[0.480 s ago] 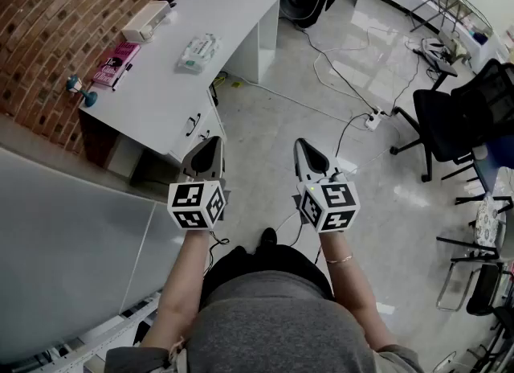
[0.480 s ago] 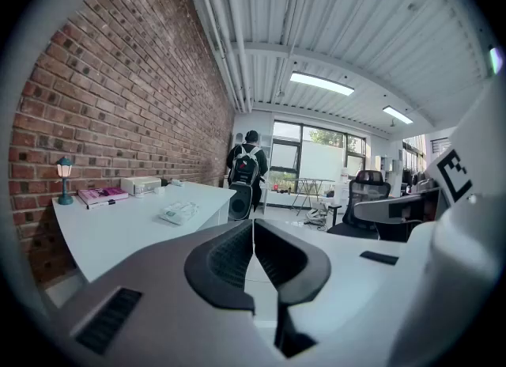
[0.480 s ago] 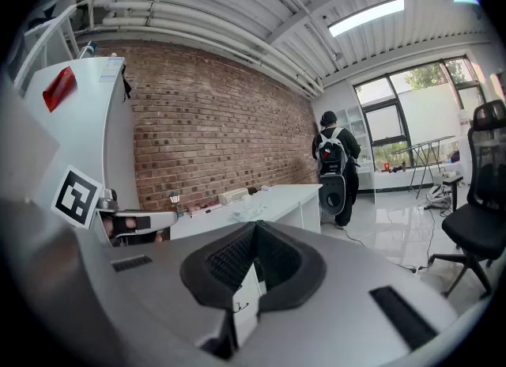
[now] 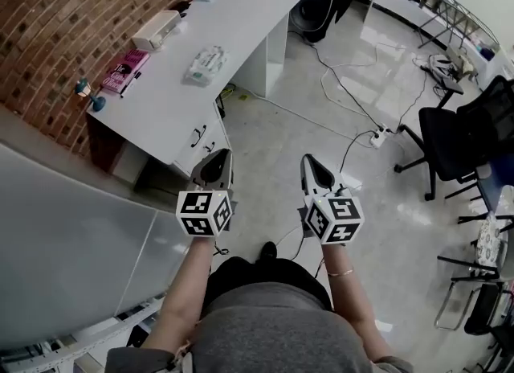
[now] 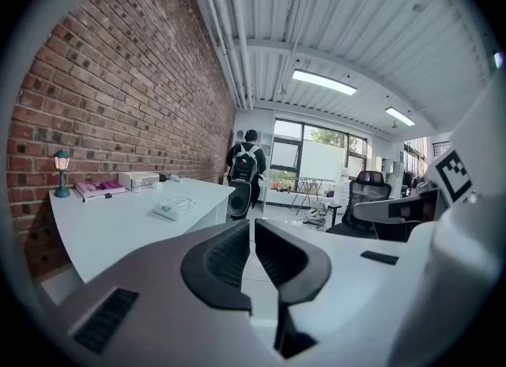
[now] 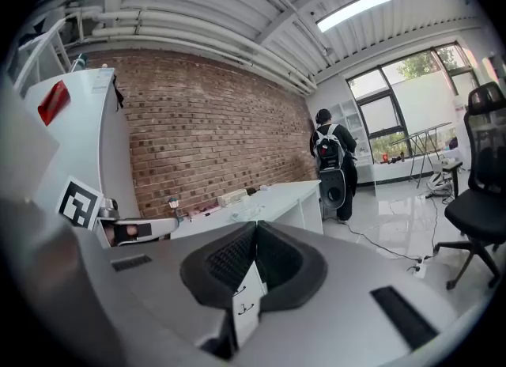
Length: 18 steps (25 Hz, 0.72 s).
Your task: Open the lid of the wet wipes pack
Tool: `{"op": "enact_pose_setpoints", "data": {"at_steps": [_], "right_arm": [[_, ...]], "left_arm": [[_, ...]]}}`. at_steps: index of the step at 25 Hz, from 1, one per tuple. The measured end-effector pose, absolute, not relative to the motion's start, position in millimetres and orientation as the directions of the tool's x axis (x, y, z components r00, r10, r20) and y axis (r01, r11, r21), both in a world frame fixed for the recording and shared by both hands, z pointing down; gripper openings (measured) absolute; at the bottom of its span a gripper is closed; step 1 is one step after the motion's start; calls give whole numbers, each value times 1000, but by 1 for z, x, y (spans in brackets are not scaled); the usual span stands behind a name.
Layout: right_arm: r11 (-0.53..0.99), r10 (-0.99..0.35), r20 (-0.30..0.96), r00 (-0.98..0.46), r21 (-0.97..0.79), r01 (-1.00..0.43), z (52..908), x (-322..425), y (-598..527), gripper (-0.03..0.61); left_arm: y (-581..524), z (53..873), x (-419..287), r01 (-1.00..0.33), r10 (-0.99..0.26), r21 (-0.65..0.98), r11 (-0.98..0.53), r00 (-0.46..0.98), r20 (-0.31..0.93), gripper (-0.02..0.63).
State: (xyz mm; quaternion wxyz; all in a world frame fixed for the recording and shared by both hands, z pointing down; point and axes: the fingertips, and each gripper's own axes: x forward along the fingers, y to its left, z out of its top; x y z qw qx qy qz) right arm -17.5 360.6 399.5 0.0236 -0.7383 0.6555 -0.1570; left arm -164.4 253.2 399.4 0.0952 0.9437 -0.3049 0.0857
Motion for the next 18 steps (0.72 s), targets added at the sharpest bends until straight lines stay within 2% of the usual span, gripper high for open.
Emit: {"op": "enact_pose_setpoints", "data": {"at_steps": [1,4,7,9,13,18], "right_arm": [[-131,-976,200,83,-242,-961,400,-17,359,3],[-100,-978,203,50,-245,-964,401,-19,355,84],[-81,-979,204,29,-252,-964,402,-22,352,92],[-70,-980,199,18,-257,-964,402,-21,348,99],[-53,-978,209,-5,-273,-960,405,-19,343,142],[-36,-976,218,-28,-284,-958,408,-14,331,161]], "left_arm": [[253,400,-164,-593,-561,130,-795,799,217,26],[253,400,-164,-603,-572,129,-787,793,211,28],[251,401,-166,-617,-585,127,-776,781,218,71],[248,400,-167,-627,-595,127,-768,774,218,76],[242,400,-168,-645,-613,130,-753,760,216,116],[228,401,-168,-658,-626,131,-742,749,217,124]]}}
